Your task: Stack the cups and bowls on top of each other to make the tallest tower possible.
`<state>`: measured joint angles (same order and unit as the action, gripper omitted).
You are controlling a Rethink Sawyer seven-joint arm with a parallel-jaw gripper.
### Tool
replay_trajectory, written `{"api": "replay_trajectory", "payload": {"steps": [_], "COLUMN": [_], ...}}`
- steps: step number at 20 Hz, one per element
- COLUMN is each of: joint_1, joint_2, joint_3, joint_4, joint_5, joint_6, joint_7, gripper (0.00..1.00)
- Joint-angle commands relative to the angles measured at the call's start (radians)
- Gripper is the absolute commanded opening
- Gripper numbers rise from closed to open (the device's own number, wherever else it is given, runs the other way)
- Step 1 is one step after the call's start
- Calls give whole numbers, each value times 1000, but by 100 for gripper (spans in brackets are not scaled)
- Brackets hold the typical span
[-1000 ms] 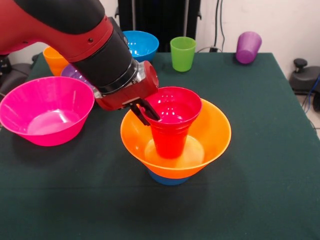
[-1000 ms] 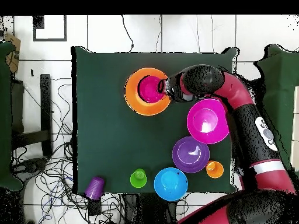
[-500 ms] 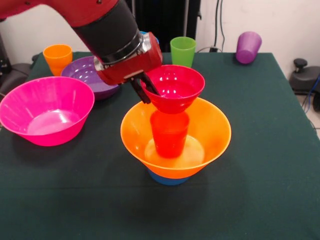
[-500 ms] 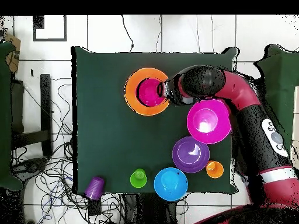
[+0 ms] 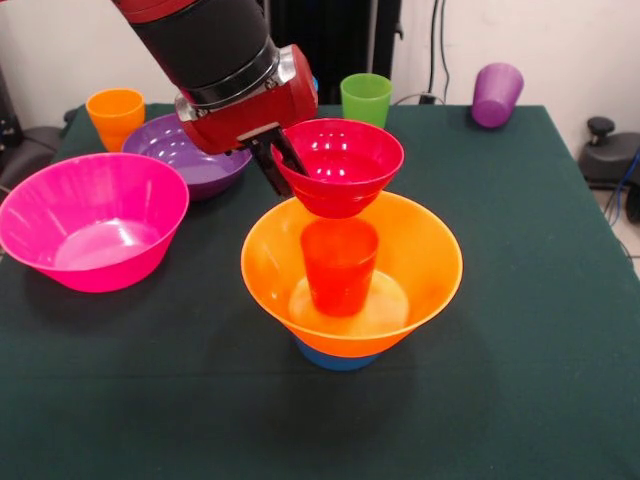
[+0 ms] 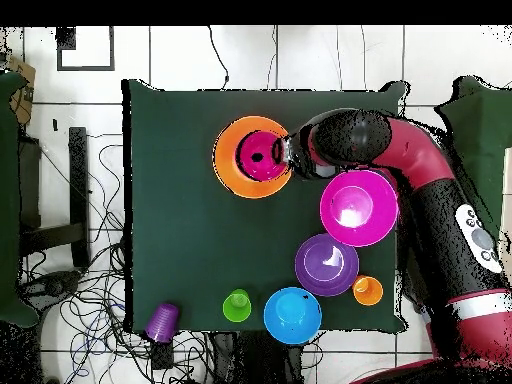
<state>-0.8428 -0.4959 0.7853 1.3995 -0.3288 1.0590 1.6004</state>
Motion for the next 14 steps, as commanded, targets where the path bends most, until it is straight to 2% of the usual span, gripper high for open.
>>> {"api": "replay_trajectory", "payload": {"steps": [1,14], "joint_1": [25,30], "joint_2": [44,66], "joint_3": [-83,-94], "joint_4": [20,22], "joint_5": [-33,-34], "joint_6": [-20,-62], "joint_7": [-2,-2], "gripper": [0,0]}}
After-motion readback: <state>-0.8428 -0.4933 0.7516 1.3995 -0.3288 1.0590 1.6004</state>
